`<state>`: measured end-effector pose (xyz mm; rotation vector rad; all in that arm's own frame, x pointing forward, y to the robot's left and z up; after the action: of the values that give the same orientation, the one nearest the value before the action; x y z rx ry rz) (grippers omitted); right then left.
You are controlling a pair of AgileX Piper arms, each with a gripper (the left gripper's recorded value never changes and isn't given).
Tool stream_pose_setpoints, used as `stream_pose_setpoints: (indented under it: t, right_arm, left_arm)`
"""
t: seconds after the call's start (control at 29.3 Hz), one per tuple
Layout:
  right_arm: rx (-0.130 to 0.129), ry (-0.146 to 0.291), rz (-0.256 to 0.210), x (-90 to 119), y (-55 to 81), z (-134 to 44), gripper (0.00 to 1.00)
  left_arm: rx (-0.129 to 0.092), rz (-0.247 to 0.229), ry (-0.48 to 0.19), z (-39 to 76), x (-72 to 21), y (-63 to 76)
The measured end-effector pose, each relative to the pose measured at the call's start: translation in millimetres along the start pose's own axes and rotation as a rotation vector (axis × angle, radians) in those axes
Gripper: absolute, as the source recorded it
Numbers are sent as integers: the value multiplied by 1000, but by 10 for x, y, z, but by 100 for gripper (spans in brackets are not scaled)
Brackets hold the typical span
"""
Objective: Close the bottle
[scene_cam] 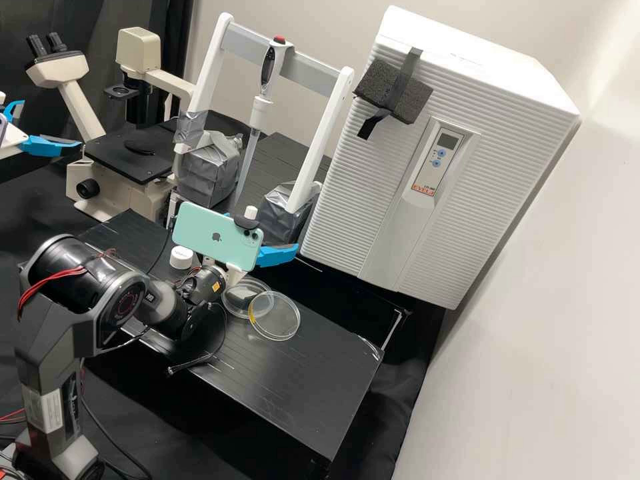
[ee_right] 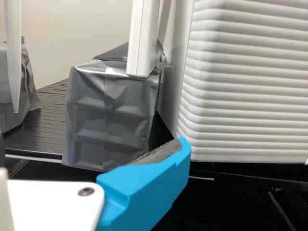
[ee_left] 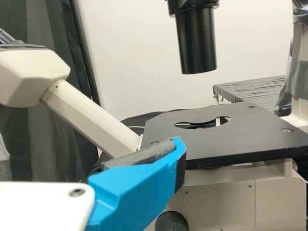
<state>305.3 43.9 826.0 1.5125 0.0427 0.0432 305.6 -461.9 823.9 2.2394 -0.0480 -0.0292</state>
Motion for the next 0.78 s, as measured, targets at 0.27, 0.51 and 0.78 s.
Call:
stream_pose_setpoints:
  t: [0.27,0.51,0.78]
  right_arm:
    - [0,0,0,0,0,0,100]
    - [0,0,0,0,0,0,100]
    - [0,0,0,0,0,0,100]
  left_arm:
    - [0,0,0,0,0,0]
    - [-30,30,-146,179,-150,-33]
    - [-33,11,-499,472,-488,-107]
